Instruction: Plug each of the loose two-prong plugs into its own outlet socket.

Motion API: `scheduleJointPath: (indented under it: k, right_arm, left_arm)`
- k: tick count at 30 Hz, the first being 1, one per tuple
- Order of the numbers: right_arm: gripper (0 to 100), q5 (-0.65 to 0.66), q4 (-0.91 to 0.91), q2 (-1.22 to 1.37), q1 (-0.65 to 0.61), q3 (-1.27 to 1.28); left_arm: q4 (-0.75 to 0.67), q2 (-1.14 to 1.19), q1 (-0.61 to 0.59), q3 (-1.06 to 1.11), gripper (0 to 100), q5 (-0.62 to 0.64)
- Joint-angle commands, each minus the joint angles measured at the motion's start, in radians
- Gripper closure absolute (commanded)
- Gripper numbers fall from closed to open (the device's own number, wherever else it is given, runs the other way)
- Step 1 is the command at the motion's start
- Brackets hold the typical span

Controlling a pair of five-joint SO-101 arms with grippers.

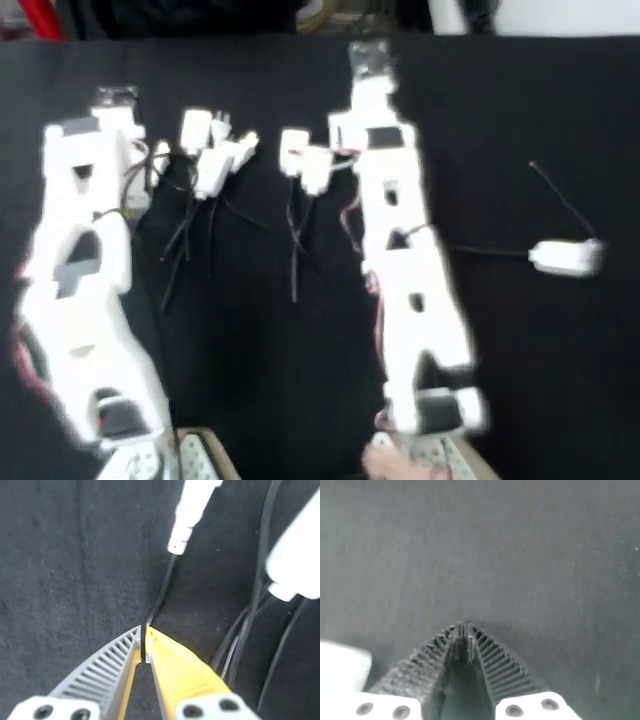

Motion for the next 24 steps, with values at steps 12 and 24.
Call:
scheduleJointPath:
  k: [12, 24]
  right_arm:
    - [98.6, 0.117, 0.407, -0.269, 0.008, -0.054]
    - [98.7, 0.400, 0.615, -0.443, 0.115, 0.136]
  left_arm:
    - [-0.339, -0.443, 0.183, 0.544, 97, -0.157]
    - [-0.511, -0.661, 0.177, 0.832, 97, -0.092]
